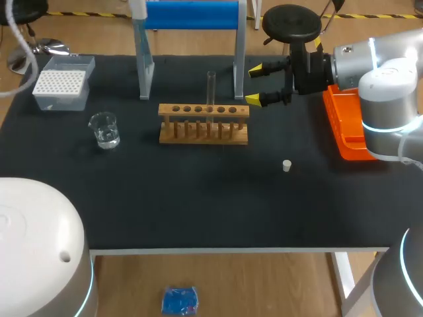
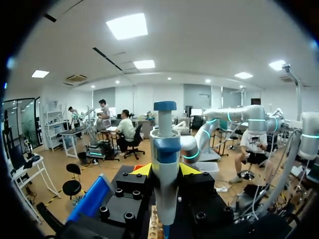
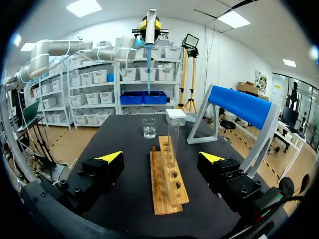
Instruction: Invert the test tube, pick up the pipette, mount the tip to pipette, aspirate from beaker and dispense into the tube, eject the tip, return the pipette, and cap with the stopper.
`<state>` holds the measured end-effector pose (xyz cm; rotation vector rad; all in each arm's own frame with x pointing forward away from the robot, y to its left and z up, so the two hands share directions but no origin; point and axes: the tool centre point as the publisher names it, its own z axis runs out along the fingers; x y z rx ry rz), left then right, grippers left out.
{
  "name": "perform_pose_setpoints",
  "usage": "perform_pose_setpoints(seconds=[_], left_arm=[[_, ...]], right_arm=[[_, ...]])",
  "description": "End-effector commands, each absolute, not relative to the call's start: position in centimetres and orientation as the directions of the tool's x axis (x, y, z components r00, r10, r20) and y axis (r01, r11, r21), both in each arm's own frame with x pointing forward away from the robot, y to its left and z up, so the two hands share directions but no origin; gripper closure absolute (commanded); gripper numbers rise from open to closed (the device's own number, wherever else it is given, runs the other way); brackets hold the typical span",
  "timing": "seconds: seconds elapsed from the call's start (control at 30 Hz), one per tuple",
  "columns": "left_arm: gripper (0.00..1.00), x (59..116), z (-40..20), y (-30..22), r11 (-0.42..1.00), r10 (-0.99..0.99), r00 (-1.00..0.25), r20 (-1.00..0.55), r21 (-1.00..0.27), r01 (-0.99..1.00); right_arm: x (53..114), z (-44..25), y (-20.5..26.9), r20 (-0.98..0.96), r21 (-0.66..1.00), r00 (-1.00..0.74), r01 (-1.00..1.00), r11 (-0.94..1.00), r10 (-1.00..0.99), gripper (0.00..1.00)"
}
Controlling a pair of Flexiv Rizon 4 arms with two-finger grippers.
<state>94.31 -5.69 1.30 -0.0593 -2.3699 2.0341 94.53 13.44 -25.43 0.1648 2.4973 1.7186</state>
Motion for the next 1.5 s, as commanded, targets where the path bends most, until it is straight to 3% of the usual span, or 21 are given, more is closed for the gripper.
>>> perform_pose_setpoints(seconds=[0.03,0.9,1.5], left_arm=[[1.00,95.6,1.7,-8.1,0.159,0.076,-0.997,0.000,-0.987,0.012],[1.00,96.6,2.9,-16.6,0.115,0.182,-0.983,0.009,-0.993,0.012],[1.00,98.6,2.1,-18.7,0.113,0.217,-0.976,0.008,-0.993,0.017]], right_arm=[[94.5,-25.5,13.4,-0.026,0.935,-0.989,0.029,0.355,0.149,0.00],[94.5,-25.5,13.4,-0.026,0.935,-0.989,0.029,0.355,0.149,0.00],[94.5,-25.5,13.4,-0.026,0.935,-0.989,0.029,0.355,0.149,0.00]])
